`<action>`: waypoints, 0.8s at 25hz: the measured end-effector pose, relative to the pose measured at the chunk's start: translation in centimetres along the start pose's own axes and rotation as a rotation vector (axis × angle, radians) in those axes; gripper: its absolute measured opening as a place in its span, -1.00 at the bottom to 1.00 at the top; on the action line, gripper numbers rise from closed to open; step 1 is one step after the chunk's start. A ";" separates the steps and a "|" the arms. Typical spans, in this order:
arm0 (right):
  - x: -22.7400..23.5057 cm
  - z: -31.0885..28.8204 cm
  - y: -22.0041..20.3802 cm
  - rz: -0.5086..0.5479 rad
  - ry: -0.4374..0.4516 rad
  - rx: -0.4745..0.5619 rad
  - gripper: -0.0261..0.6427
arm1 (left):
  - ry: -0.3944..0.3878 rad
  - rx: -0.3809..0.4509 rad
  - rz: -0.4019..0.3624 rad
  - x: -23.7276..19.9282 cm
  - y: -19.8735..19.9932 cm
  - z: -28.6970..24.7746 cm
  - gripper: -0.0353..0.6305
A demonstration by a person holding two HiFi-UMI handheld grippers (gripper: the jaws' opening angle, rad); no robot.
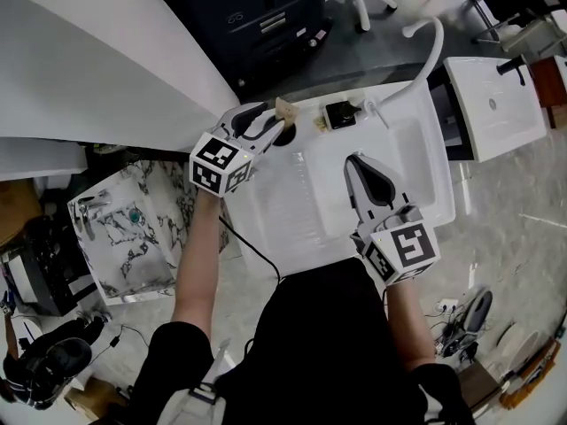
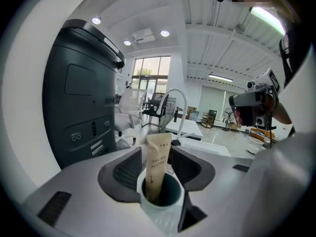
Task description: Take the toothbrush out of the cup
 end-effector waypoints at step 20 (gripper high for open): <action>1.2 -1.8 -0.2 -0.041 -0.012 -0.012 -0.83 | -0.090 -0.040 -0.020 0.0 -1.2 -3.1 -0.42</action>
Point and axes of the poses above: the fingertips, and each gripper's own axes: z backward along the fingers, x to its right, y out of its top, the point moved 5 cm from there along z, backward along the fingers, and after that the axes turned 2 degrees about z, right-handed, at the moved point
